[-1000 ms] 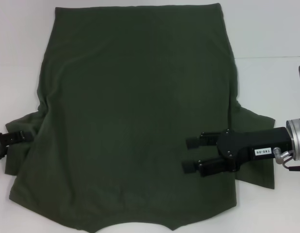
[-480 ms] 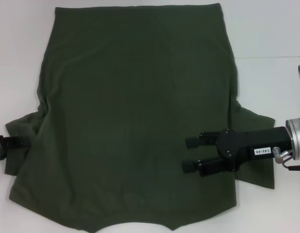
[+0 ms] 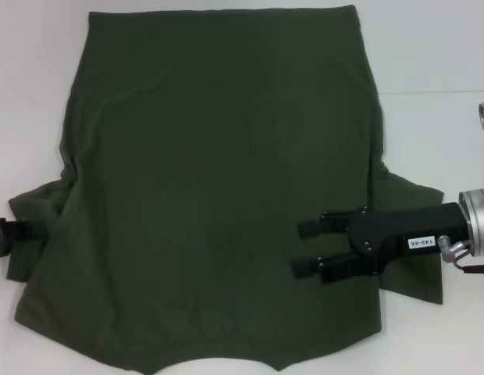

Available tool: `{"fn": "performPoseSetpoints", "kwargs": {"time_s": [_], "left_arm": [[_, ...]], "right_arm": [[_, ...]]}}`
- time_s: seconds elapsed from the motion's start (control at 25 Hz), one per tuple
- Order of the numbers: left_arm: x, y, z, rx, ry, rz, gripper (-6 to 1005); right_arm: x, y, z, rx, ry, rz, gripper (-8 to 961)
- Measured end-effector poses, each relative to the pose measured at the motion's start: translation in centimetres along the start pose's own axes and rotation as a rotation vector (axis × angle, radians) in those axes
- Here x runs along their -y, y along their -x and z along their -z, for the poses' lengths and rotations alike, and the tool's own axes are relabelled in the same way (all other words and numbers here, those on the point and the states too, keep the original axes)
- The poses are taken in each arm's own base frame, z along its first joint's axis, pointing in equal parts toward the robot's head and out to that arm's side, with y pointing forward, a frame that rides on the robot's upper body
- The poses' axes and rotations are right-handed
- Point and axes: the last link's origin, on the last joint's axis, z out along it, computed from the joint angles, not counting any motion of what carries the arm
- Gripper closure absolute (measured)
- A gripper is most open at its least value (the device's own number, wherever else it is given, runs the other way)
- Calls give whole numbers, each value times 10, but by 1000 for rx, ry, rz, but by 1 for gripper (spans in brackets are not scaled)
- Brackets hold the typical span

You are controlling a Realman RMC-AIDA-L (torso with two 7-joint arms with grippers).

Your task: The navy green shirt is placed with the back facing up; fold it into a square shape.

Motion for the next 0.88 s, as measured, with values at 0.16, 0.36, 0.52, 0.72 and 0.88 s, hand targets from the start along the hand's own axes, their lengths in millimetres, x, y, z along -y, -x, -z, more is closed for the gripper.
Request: {"fn": "performPoseSetpoints", "kwargs": {"time_s": [0.16, 0.36, 0.52, 0.72, 0.88], "left_arm": [[0, 0, 0, 10, -4, 4, 612], [0, 0, 0, 10, -6, 4, 828], [0, 0, 0, 11, -5, 4, 907], [0, 0, 0, 10, -7, 4, 961], [0, 0, 0, 10, -7, -1, 994]], "right_arm": [[0, 0, 0, 0, 0, 1, 11], [0, 0, 0, -5, 1, 2, 11], [0, 0, -1, -9, 2, 1, 11], [0, 0, -2, -10, 5, -1, 11], [-1, -1, -3, -10, 6, -1, 11]]}}
